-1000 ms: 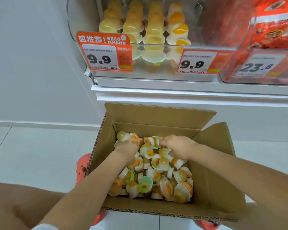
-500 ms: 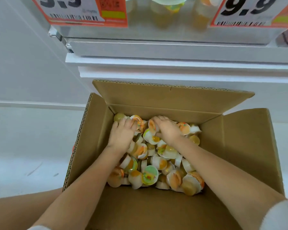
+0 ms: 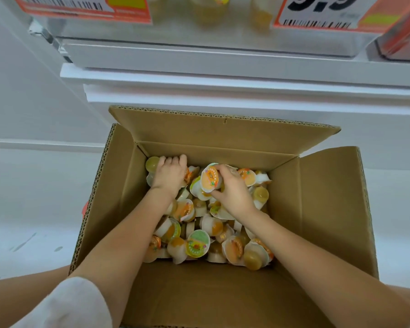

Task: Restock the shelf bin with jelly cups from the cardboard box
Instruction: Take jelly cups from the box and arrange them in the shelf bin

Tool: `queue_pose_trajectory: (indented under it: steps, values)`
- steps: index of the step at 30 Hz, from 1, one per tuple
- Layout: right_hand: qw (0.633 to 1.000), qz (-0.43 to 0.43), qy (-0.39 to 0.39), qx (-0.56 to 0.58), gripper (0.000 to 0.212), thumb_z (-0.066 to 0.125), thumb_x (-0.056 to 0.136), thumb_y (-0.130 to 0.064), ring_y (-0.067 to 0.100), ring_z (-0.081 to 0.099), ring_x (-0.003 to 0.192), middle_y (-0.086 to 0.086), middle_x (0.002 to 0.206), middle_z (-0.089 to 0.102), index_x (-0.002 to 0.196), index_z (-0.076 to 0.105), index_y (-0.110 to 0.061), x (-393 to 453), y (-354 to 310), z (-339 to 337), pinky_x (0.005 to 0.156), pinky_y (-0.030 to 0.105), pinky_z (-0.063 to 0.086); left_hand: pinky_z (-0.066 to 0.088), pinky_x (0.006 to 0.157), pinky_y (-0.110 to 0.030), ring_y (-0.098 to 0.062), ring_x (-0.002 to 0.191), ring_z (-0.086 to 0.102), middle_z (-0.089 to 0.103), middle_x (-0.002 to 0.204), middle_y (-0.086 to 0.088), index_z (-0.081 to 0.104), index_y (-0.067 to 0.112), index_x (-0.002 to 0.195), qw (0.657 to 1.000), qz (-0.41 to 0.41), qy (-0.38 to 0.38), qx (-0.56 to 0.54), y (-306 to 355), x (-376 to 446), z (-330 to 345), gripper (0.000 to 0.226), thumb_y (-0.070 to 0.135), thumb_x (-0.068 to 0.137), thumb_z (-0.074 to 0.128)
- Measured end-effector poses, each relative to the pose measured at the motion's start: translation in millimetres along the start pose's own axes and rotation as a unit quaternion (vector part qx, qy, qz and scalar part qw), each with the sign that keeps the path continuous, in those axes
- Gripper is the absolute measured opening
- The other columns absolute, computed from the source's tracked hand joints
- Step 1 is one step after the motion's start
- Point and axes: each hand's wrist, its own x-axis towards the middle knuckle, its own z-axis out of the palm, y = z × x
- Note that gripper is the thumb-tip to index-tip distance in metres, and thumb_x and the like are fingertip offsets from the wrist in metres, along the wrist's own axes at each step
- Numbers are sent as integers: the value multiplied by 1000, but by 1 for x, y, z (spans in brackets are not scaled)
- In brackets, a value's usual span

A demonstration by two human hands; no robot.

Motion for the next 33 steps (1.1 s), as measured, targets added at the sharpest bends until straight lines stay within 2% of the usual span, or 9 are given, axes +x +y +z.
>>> queue_pose_trajectory:
  steps: [3,6,10,14,17,19,21,26,33]
  values:
    - [1000,6,7,15,53,73,79,-15,23,47,121,5,125,57,127,51,-12,-5,-4,-1,97,28,40,24,110,-39,-28,123,41,42,132,-9,34,11,132,999,38,-18,13,-9,2,1,71,8,72,73]
    - [1000,2,7,25,49,74,79,-15,21,51,117,5,123,58,124,53,-13,-12,-8,-9,94,27,42,30,105,-36,-27,121,37,39,128,-11,41,10,130,997,67,-22,-25,-17,-6,3,63,21,77,72]
    - [999,12,-3,38,48,76,78,-15,19,56,105,0,109,58,121,53,-13,-20,-17,-30,78,17,41,47,74,-39,-27,95,51,42,112,-9,45,9,108,965,38,38,-258,-14,-32,-21,49,21,70,75]
    - [999,-7,-49,7,67,79,76,-27,17,51,118,2,128,57,134,50,-15,-24,-50,-76,88,16,36,45,60,-28,-15,70,55,59,84,-3,46,12,91,832,-47,-22,-553,-7,-54,-90,41,16,68,80]
    - [996,-21,-71,45,76,79,75,-32,10,55,98,-4,120,55,140,40,-24,-38,-90,-131,79,15,40,50,61,-24,-13,69,60,65,90,-9,51,10,103,744,0,-150,-651,-22,-77,-151,43,17,72,81]
    - [993,-42,-62,95,64,79,76,-28,12,58,85,-3,112,57,129,44,-26,-52,-116,-166,72,16,48,51,64,-19,-9,78,64,67,99,-7,54,9,111,693,24,-185,-697,-33,-100,-192,47,22,73,78]
    - [983,-79,-61,155,47,77,77,-20,22,61,92,3,110,61,116,51,-23,-66,-139,-193,81,26,53,50,60,-16,-7,73,62,67,96,-5,58,8,110,639,63,-201,-740,-36,-123,-226,43,30,74,69]
    - [963,-164,-45,209,41,74,80,-11,26,59,101,-4,112,61,112,56,-29,-89,-182,-230,84,35,54,47,55,-18,-10,61,51,59,76,-4,59,11,109,566,86,-177,-801,-25,-165,-283,40,37,78,59]
    - [947,-188,-46,258,46,71,81,-13,16,59,110,2,121,59,122,54,-26,-96,-194,-229,94,30,51,54,64,-24,-20,80,62,65,104,-15,63,10,109,451,25,-114,-885,-11,-181,-293,42,30,73,66]
